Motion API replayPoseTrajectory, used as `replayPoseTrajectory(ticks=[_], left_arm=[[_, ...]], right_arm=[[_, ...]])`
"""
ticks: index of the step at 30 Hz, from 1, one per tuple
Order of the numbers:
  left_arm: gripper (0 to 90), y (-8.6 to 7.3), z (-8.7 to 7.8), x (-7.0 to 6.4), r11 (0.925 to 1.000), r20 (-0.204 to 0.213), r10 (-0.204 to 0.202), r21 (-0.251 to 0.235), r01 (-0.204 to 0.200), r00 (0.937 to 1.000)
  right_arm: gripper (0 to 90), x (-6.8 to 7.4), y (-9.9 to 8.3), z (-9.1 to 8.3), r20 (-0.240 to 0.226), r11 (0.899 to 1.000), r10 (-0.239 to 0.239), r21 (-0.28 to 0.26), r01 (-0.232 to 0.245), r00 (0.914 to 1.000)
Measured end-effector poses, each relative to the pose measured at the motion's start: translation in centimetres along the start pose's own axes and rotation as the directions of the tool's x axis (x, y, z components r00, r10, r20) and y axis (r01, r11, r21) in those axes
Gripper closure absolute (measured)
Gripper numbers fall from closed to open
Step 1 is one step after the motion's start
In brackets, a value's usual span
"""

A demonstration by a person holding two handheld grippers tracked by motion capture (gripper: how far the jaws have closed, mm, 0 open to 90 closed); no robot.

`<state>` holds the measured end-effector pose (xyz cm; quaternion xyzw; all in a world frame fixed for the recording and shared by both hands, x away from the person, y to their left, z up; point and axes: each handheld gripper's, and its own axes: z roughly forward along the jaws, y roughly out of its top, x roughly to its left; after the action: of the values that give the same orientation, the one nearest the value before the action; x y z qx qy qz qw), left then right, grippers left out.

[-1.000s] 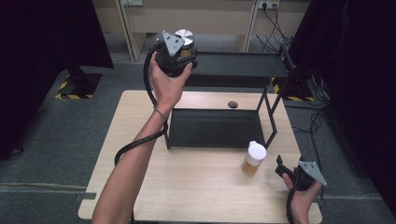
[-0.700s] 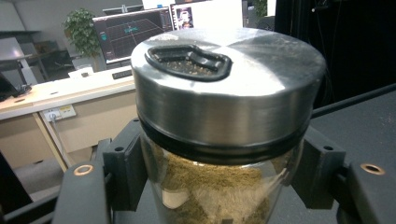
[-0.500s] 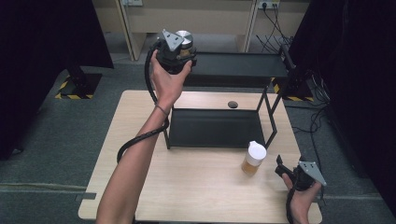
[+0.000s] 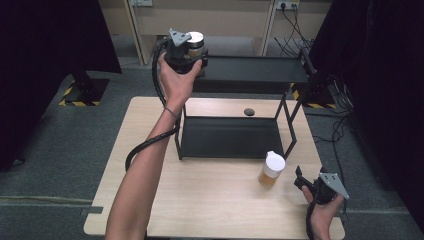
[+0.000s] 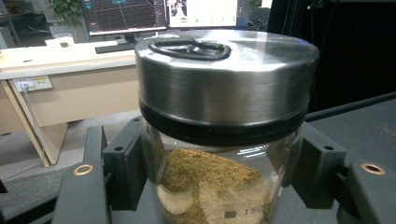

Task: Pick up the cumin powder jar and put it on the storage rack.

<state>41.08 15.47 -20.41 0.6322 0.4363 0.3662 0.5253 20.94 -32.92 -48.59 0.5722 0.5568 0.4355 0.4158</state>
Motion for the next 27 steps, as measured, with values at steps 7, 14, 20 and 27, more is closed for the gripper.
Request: replayPoseTrajectory(ticks=[7, 14, 20, 27], left_arm=[[30.7, -0.1, 0.0, 0.2, 1.0, 0.007, 0.004, -0.004, -0.004, 1.0], [19.2, -0.5, -0.3, 0.1, 0.999, -0.011, -0.01, -0.045, 0.009, 0.9999], [4.8, -1.6, -1.8, -0.9, 0.9916, -0.055, 0.043, -0.12, -0.049, 0.9976], [4.0, -2.2, -3.7, -1.0, 0.9852, -0.064, 0.073, -0.15, -0.082, 0.9952]], right_arm=[[11.5, 0.0, 0.0, 0.0, -0.002, 1.0, 0.001, 0.002, -0.001, 1.0], [11.5, 0.0, 0.0, 0.0, -0.002, 1.0, 0.0, 0.0, 0.0, 1.0], [11.5, 0.1, 0.0, 0.0, -0.002, 1.0, -0.005, 0.0, 0.005, 1.0], [11.5, 0.1, 0.0, 0.0, -0.003, 1.0, -0.004, -0.001, 0.004, 1.0]])
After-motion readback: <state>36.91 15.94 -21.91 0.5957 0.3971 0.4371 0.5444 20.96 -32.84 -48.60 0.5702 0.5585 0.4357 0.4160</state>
